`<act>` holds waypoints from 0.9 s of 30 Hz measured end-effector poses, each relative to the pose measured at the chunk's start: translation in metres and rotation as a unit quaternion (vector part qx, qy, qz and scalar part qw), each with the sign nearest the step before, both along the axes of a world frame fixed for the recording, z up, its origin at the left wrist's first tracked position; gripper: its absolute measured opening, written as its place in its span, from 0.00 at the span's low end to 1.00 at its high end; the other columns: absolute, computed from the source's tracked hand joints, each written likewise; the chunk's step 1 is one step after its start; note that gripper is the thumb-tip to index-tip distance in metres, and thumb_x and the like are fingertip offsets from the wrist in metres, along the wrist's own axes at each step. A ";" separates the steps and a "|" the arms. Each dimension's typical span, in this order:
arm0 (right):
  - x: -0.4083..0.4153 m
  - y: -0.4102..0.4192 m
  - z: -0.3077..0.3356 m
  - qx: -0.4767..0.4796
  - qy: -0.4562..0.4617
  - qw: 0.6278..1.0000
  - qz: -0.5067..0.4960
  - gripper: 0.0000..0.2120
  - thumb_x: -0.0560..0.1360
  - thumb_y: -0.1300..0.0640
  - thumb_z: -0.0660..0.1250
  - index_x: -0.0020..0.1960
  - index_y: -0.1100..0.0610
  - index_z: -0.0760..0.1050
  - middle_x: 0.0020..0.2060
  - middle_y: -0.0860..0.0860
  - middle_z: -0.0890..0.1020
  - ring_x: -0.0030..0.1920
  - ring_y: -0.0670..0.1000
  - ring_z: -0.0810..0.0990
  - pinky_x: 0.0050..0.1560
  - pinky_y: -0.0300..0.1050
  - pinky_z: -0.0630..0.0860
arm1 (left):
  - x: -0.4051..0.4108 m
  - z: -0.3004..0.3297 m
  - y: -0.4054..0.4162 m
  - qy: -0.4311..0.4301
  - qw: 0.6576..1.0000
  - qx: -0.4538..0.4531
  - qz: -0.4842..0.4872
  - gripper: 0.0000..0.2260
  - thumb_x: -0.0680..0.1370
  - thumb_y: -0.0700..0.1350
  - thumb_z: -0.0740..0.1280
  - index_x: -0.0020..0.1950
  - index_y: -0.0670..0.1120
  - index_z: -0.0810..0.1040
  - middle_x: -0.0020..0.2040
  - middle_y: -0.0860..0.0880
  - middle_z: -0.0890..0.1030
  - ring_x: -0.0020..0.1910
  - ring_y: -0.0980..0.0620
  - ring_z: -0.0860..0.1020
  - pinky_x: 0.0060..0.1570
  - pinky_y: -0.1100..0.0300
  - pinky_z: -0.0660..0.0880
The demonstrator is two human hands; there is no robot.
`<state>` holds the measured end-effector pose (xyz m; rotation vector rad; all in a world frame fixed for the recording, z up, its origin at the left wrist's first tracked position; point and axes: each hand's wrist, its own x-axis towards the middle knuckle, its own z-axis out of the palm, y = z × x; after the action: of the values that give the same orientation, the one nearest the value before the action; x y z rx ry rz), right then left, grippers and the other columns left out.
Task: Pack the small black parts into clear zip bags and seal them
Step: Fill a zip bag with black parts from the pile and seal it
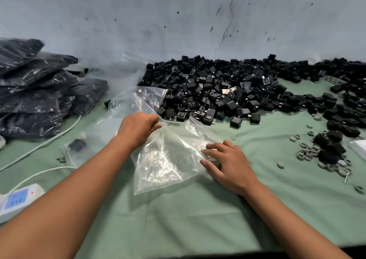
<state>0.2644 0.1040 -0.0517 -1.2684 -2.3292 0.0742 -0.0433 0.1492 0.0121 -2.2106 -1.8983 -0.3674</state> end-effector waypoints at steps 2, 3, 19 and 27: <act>0.002 -0.005 0.001 0.045 0.065 0.997 0.024 0.27 0.80 0.33 0.55 0.57 0.51 0.85 0.46 0.45 0.85 0.46 0.50 0.81 0.48 0.51 0.73 | 0.001 -0.003 0.003 0.005 1.000 0.003 -0.001 0.15 0.82 0.59 0.65 0.46 0.48 0.75 0.40 0.46 0.78 0.41 0.41 0.77 0.37 0.54 0.69; 0.003 -0.009 0.001 0.059 0.082 0.994 0.035 0.28 0.81 0.34 0.55 0.54 0.52 0.85 0.40 0.45 0.85 0.40 0.50 0.82 0.45 0.50 0.73 | 0.002 -0.004 0.004 0.001 1.000 0.002 -0.018 0.15 0.82 0.58 0.66 0.46 0.47 0.76 0.41 0.46 0.79 0.42 0.41 0.77 0.38 0.54 0.70; -0.041 0.023 -0.001 -0.141 -0.163 0.977 0.000 0.32 0.81 0.30 0.42 0.83 0.38 0.44 0.83 0.46 0.43 0.83 0.49 0.39 0.81 0.59 0.41 | 0.065 -0.030 -0.038 -0.069 0.994 0.070 0.045 0.20 0.82 0.62 0.58 0.65 0.49 0.73 0.68 0.45 0.70 0.67 0.46 0.66 0.66 0.50 0.67; -0.038 0.016 -0.002 -0.141 -0.140 0.980 -0.034 0.33 0.80 0.29 0.43 0.83 0.38 0.48 0.84 0.45 0.48 0.83 0.48 0.45 0.82 0.56 0.44 | 0.054 -0.070 -0.060 -0.088 0.982 -0.133 0.098 0.32 0.81 0.70 0.41 0.83 0.60 0.49 0.85 0.51 0.45 0.83 0.45 0.41 0.81 0.45 0.39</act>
<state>0.2267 0.1204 -0.0534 -1.5851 -2.5787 0.2216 0.0109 0.0888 -0.0577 -2.1832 -2.3604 -0.2988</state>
